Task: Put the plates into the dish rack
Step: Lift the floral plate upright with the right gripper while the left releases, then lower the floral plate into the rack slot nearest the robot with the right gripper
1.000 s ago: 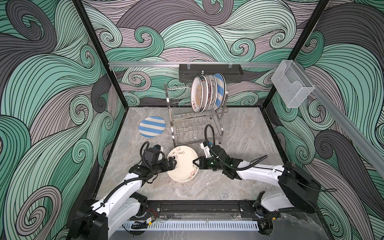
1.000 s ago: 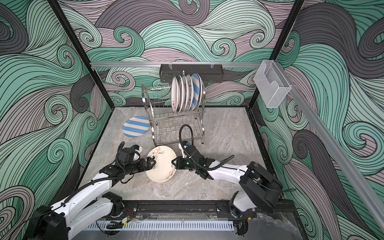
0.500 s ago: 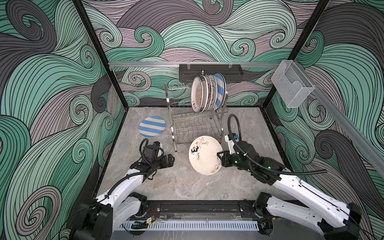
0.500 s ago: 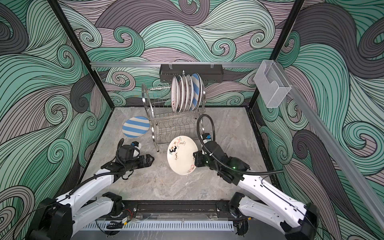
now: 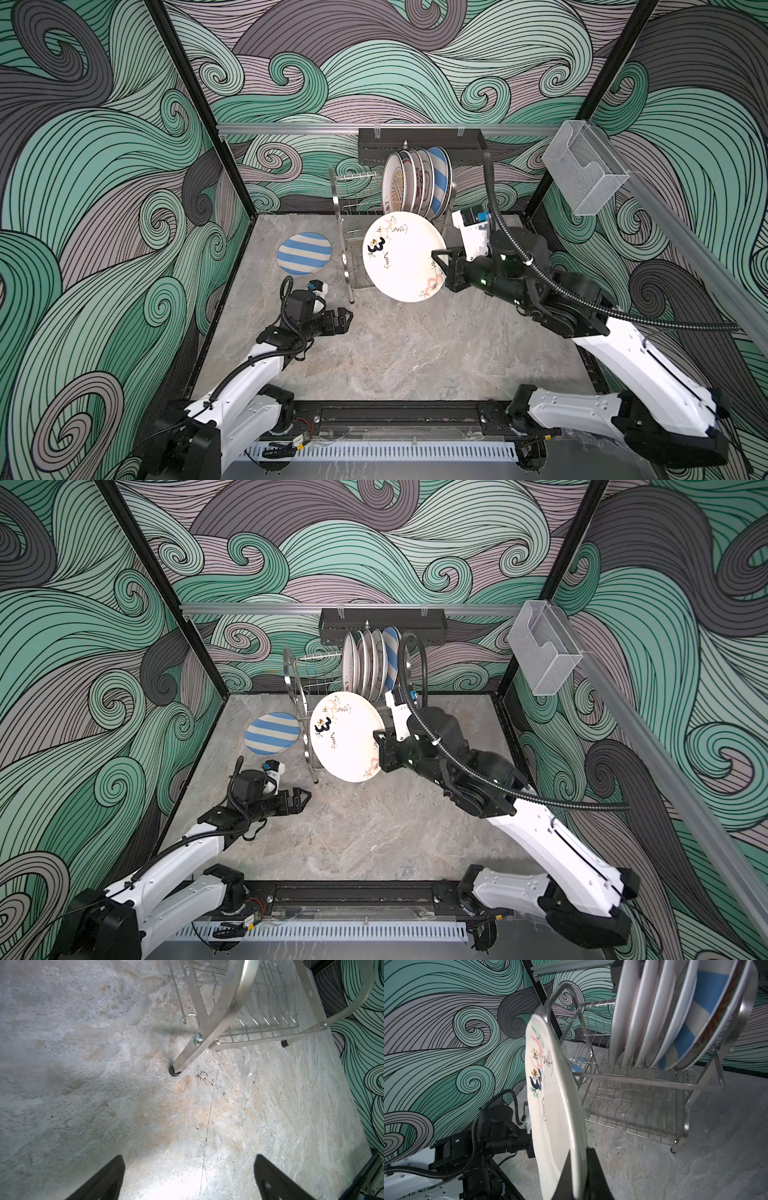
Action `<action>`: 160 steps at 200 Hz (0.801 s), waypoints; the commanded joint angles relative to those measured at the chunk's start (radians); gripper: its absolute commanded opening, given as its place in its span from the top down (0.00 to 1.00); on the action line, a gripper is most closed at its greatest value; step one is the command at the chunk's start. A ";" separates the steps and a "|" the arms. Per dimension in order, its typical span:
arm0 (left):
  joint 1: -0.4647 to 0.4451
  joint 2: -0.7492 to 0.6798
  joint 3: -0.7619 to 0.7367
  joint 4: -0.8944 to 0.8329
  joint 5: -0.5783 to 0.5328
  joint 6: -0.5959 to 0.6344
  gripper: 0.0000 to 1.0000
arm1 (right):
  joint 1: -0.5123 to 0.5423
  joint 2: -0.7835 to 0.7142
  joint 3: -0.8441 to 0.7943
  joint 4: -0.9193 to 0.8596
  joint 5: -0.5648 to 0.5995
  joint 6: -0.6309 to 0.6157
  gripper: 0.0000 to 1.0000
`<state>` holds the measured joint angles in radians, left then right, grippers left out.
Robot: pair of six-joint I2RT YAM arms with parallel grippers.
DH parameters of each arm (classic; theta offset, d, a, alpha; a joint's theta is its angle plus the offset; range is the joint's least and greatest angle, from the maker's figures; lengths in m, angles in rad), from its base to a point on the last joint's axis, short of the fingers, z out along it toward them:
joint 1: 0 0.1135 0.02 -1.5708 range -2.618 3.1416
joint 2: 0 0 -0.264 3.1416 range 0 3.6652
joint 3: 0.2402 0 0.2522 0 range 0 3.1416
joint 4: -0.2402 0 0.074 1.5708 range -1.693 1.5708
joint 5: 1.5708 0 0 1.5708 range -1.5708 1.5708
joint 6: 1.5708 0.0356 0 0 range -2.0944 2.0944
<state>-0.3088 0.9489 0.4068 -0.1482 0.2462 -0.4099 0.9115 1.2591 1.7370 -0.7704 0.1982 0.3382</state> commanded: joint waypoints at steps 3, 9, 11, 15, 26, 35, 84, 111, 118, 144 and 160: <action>0.005 -0.005 -0.006 0.014 0.025 0.019 0.01 | 0.012 0.117 0.213 0.092 0.138 -0.074 1.00; 0.006 -0.005 -0.005 0.014 0.028 0.020 0.02 | 0.016 0.152 0.268 0.085 0.176 -0.088 1.00; 0.006 -0.005 -0.005 0.015 0.029 0.020 0.01 | 0.018 0.162 0.283 0.085 0.192 -0.091 1.00; 0.005 -0.006 -0.005 0.013 0.031 0.020 0.01 | 0.021 0.182 0.309 0.084 0.226 -0.098 1.00; 0.006 -0.008 -0.007 0.015 0.030 0.020 0.01 | 0.031 0.229 0.354 0.104 0.314 -0.125 1.00; 0.006 -0.008 -0.008 0.018 0.033 0.020 0.01 | 0.033 0.262 0.382 0.121 0.375 -0.138 1.00; 0.006 -0.014 -0.014 0.023 0.054 0.019 0.01 | 0.036 0.413 0.506 0.171 0.601 -0.208 1.00; 0.006 -0.006 -0.014 0.026 0.055 0.020 0.01 | 0.041 0.475 0.567 0.211 0.668 -0.233 1.00; 0.006 -0.004 -0.013 0.027 0.054 0.019 0.01 | 0.041 0.491 0.579 0.222 0.690 -0.247 1.00; 0.005 -0.005 -0.011 0.021 0.045 0.018 0.01 | 0.041 0.543 0.613 0.264 0.775 -0.291 1.00; 0.005 -0.008 -0.014 0.018 0.038 0.016 0.01 | 0.041 0.569 0.617 0.292 0.813 -0.310 1.00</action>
<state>-0.3088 0.9451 0.3920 -0.1345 0.2829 -0.4068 0.9493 1.8275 2.3013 -0.6613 0.8661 0.0658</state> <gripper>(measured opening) 0.986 0.092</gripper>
